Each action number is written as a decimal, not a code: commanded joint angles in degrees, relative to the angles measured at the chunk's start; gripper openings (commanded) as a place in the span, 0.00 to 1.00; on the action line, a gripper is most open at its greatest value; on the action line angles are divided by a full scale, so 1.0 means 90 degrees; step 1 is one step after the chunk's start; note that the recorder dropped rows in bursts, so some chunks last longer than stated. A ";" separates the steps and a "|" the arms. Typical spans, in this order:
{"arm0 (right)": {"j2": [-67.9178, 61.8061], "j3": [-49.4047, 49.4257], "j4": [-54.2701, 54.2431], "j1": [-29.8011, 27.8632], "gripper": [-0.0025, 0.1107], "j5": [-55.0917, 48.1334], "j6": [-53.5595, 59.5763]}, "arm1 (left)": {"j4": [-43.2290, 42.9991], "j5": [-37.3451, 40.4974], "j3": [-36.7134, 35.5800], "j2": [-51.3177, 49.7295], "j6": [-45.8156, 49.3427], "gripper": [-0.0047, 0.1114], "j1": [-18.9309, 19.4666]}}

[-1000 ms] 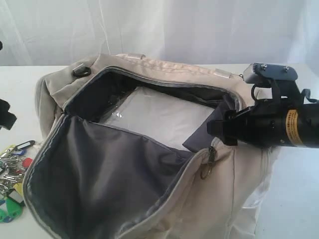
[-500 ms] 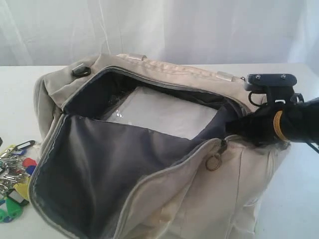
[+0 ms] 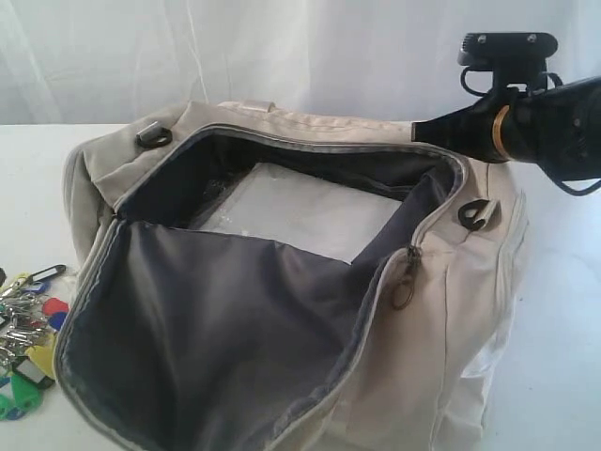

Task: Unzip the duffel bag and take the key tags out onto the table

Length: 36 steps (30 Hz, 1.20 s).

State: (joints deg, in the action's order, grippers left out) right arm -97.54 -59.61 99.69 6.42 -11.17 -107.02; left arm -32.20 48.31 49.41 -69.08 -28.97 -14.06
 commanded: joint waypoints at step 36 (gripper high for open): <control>0.1879 0.0985 0.0029 -0.0024 0.64 0.5934 -0.0965 | -0.0175 -0.2692 -0.0853 -0.2574 -0.0829 0.67 0.0019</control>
State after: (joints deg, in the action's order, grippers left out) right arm -81.15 -51.28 99.67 6.42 41.41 -115.89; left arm -32.17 26.65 42.08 -89.79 -34.01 -14.06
